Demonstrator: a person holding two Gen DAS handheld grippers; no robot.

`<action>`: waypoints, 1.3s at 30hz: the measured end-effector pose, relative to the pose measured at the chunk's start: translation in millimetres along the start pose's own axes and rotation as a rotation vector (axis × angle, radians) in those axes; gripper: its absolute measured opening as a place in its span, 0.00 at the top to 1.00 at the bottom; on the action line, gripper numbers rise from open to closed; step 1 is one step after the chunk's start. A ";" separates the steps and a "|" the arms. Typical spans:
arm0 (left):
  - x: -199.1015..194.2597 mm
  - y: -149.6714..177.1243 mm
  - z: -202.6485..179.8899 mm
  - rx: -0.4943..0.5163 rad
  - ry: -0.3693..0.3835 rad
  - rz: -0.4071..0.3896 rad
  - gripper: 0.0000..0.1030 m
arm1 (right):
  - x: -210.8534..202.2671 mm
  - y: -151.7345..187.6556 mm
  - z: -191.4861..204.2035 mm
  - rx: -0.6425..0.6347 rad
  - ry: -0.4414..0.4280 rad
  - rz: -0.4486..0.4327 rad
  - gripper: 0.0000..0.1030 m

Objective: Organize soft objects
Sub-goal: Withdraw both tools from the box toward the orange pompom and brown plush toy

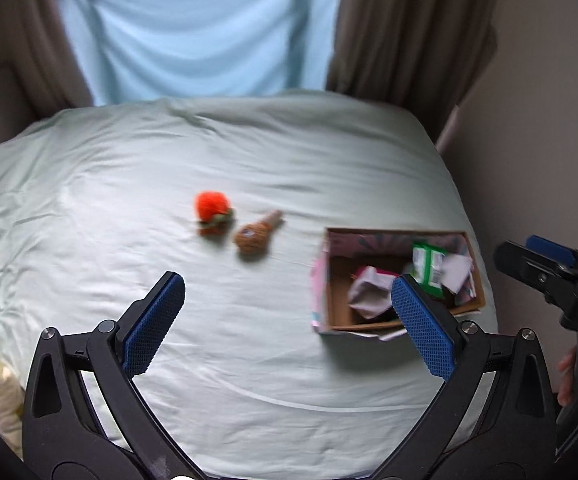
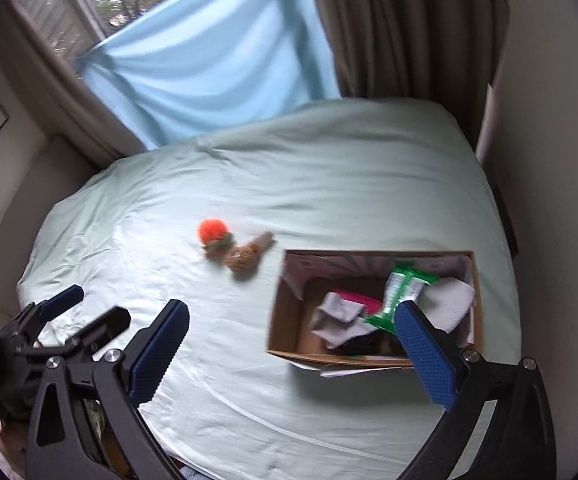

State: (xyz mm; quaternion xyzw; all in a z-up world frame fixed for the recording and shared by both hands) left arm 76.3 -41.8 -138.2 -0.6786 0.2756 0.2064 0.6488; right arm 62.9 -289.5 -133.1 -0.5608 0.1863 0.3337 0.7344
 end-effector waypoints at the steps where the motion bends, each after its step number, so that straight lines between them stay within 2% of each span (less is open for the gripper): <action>1: -6.1 -0.9 8.3 -0.003 -0.011 -0.011 0.00 | -3.8 0.7 7.2 -0.009 -0.005 -0.011 0.01; 9: -38.1 0.7 70.2 -0.026 -0.067 -0.110 0.00 | -25.8 9.5 62.7 -0.088 0.011 -0.128 0.01; 15: -36.4 3.7 109.6 -0.009 -0.051 -0.116 0.00 | -23.8 16.1 96.4 -0.094 0.055 -0.176 0.01; 19: -24.0 -2.8 132.7 0.007 0.000 -0.105 0.00 | -12.8 15.7 118.3 -0.088 0.083 -0.186 0.01; 26: 12.7 -20.3 170.9 0.040 0.073 -0.071 0.00 | 16.8 13.4 154.3 -0.046 0.125 -0.218 0.01; 31: 52.9 -27.4 196.3 0.037 0.119 -0.039 0.00 | 56.8 17.9 173.6 -0.019 0.152 -0.213 0.01; 39: 155.9 -23.3 218.6 0.063 0.188 0.008 0.00 | 146.9 40.8 178.1 0.037 0.220 -0.185 0.01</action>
Point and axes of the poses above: each gripper's, at about its wrist camera, not at the fingertips, and x roughly the way its jaws point, z to its left, y to its underside, the point moved 1 cm from there along x, roughly the way its jaws point, and after that the axes turned 14 degrees about -z, right-handed, at the moved point
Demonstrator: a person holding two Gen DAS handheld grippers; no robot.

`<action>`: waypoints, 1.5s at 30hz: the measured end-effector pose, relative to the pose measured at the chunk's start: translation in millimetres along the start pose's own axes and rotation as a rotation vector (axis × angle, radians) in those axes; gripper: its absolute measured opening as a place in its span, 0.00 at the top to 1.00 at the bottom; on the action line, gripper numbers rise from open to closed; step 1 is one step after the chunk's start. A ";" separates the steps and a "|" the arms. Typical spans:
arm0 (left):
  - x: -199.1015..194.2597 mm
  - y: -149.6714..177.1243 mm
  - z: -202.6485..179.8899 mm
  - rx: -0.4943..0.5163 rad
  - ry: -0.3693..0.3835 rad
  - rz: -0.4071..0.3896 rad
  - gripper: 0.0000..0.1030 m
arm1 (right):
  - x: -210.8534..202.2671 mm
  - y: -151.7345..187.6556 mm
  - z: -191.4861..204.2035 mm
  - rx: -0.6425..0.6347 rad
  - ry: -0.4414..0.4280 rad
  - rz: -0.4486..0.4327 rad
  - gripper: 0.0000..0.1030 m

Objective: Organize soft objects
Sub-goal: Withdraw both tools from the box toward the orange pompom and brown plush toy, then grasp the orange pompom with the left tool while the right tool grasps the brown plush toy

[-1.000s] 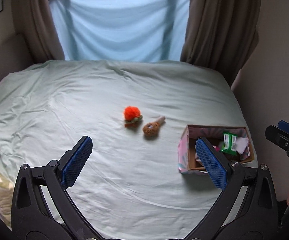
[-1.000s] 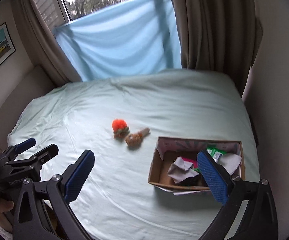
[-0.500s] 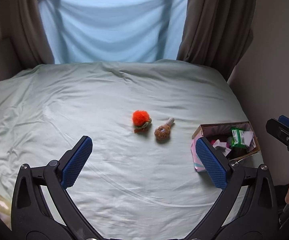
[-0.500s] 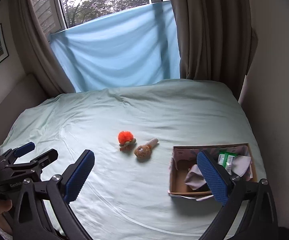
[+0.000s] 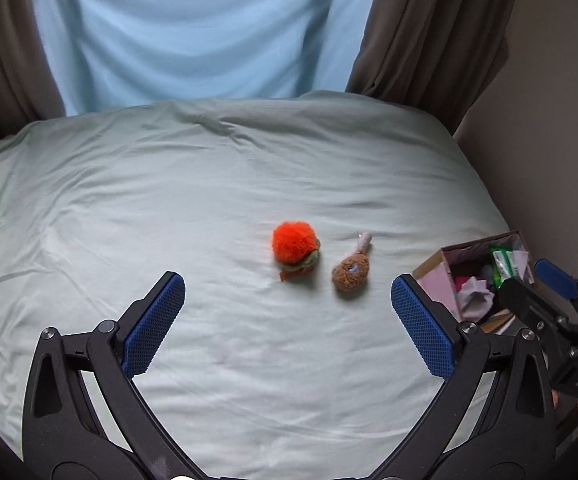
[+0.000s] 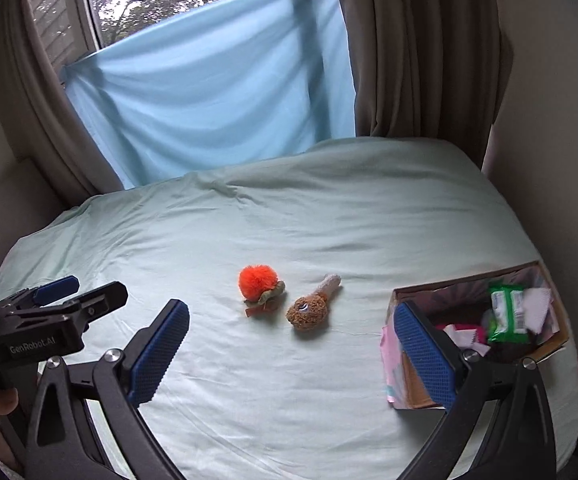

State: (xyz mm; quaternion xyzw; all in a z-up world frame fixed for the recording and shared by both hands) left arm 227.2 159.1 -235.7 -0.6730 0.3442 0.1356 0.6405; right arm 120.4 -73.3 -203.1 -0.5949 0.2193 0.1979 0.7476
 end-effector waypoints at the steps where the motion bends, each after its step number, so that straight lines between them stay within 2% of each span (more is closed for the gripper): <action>1: 16.0 1.6 4.3 0.003 0.003 0.000 0.00 | 10.1 5.1 1.2 0.012 0.003 0.004 0.01; 10: 149.7 29.9 30.1 -0.043 0.093 0.040 0.00 | 115.6 66.7 -1.4 0.043 0.090 -0.010 0.02; 15: 212.2 51.8 31.1 -0.055 0.138 0.064 0.00 | 164.7 101.2 -9.7 0.041 0.114 -0.010 0.08; 21: 257.7 72.1 20.4 -0.009 0.183 0.062 0.00 | 206.0 128.0 -23.1 0.061 0.127 -0.021 0.16; 25: 276.5 77.4 13.5 0.018 0.201 0.051 0.01 | 223.6 136.4 -30.4 0.080 0.130 -0.026 0.16; 29: 287.4 80.9 11.5 0.019 0.193 0.046 0.03 | 233.6 142.7 -35.7 0.116 0.119 -0.022 0.28; 33: 293.6 86.3 10.8 0.023 0.196 0.052 0.23 | 241.9 148.4 -35.8 0.124 0.107 -0.010 0.41; 36: 299.6 91.7 10.5 0.033 0.203 0.074 0.42 | 241.3 150.8 -33.7 0.130 0.101 -0.021 0.45; 40: 297.2 91.8 12.0 0.034 0.211 0.062 0.58 | 237.3 150.1 -34.6 0.157 0.095 -0.041 0.49; 45: 291.2 89.4 11.8 0.055 0.211 0.050 0.63 | 232.3 147.0 -34.0 0.160 0.090 -0.047 0.55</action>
Point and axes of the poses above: each gripper's, at about its wrist camera, not at the fingertips, and x roughly the way its jaws point, z to its left, y to its underside, the point moved 1 cm from there along x, roughly the way its jaws point, and after that the axes turned 14 degrees about -z, right-handed, at the moved point
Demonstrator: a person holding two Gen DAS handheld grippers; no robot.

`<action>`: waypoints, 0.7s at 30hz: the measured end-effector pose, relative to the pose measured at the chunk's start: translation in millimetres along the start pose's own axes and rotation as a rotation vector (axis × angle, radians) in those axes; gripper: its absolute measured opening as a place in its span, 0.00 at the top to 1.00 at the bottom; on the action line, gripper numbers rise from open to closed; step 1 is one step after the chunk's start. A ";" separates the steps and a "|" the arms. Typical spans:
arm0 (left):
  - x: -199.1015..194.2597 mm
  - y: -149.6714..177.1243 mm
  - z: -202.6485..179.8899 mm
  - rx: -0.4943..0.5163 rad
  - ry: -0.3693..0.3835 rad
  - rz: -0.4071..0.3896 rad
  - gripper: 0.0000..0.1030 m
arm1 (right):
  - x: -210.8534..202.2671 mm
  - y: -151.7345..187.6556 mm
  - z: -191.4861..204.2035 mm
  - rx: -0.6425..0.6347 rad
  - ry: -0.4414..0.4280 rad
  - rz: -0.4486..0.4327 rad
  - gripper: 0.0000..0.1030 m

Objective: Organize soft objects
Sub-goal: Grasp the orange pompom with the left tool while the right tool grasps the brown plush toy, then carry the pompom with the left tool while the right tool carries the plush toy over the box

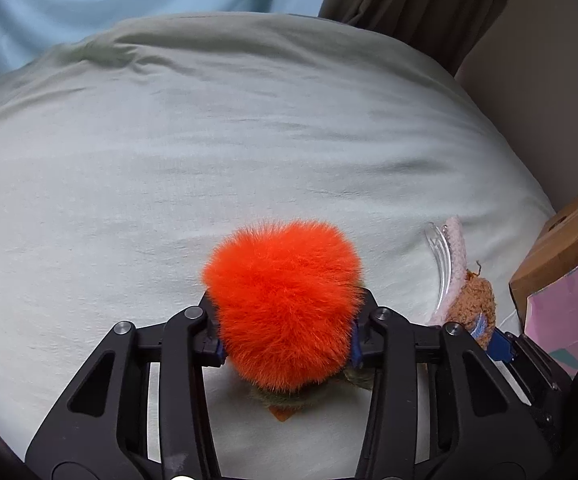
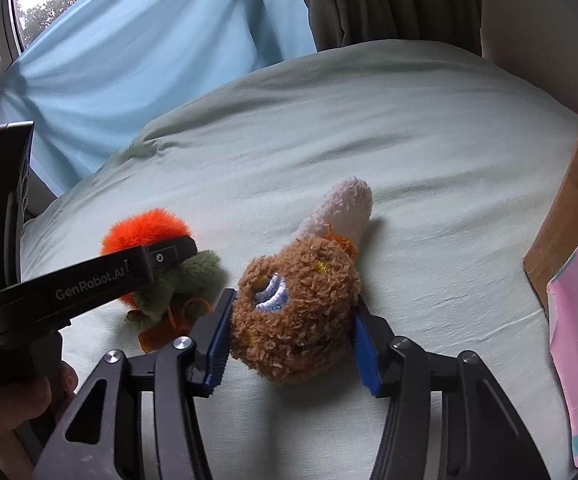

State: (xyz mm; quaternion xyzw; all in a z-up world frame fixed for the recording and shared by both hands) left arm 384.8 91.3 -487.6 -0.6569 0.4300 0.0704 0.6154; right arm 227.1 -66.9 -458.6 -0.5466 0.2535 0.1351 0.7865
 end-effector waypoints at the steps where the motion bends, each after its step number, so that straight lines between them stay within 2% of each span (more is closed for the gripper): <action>1: -2.0 -0.4 -0.2 0.001 0.000 -0.002 0.63 | -0.7 -0.9 -0.4 0.000 -0.001 -0.002 0.55; 13: -57.0 -21.0 -16.3 0.009 -0.019 -0.053 0.63 | -39.1 -35.4 4.3 -0.023 -0.019 -0.048 0.57; 21: -121.0 -55.1 -49.7 0.020 -0.025 -0.101 0.64 | -99.9 -84.1 9.4 -0.049 -0.057 -0.085 0.57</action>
Point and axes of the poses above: each gripper's, at about its wrist camera, not at the fingertips, and x roughly the way its jaws point, z to its left, y to its underside, the point moved 1 cm from there along x, roughly the way its jaws point, and after that the axes turned 14 degrees about -z, right-handed, at the moved point
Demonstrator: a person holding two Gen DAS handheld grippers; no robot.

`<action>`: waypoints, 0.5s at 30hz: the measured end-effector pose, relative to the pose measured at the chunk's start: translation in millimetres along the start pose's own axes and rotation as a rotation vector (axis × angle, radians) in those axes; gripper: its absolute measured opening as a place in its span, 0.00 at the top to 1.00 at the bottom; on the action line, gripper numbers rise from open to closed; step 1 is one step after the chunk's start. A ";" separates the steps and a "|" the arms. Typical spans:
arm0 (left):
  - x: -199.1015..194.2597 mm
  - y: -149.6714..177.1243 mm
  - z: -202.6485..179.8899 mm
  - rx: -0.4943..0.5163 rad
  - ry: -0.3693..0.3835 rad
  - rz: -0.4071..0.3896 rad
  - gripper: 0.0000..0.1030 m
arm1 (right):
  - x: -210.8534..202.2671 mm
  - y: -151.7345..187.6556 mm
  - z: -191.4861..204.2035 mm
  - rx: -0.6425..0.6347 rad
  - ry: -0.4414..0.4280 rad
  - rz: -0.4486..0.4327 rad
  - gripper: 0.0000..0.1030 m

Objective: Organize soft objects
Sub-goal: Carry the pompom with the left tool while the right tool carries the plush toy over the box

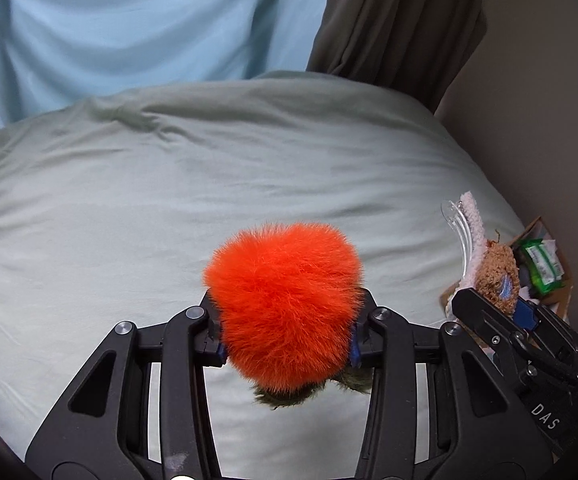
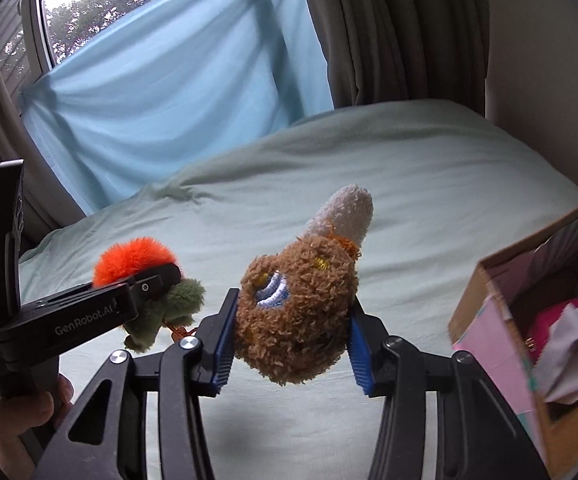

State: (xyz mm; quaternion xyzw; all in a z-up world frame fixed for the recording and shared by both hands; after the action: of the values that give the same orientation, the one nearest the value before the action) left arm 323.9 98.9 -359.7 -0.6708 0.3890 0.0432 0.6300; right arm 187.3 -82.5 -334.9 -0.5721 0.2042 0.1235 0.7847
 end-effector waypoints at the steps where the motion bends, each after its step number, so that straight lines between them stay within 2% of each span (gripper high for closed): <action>1: -8.0 -5.6 -4.9 -0.002 -0.003 -0.004 0.64 | -6.1 -5.9 0.0 0.000 -0.004 -0.002 0.57; 7: -61.0 -37.3 -48.5 -0.016 -0.014 -0.040 0.64 | -59.9 -55.5 -5.1 -0.034 -0.047 -0.021 0.57; 15: -107.0 -60.7 -136.8 -0.037 -0.025 -0.048 0.64 | -127.7 -118.9 -45.9 -0.096 -0.085 -0.013 0.57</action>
State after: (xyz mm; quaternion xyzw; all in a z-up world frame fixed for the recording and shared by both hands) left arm 225.6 22.9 -224.1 -0.6908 0.3640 0.0438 0.6231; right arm 116.8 -158.3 -187.2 -0.6045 0.1609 0.1519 0.7652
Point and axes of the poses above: each gripper's, at about its wrist camera, not at the fingertips, and x roughly the way its jaws point, z to its left, y to its underside, the point moved 1 cm from there along x, roughly the way its jaws point, and after that the axes turned 14 degrees about -z, right-handed, at the moved point
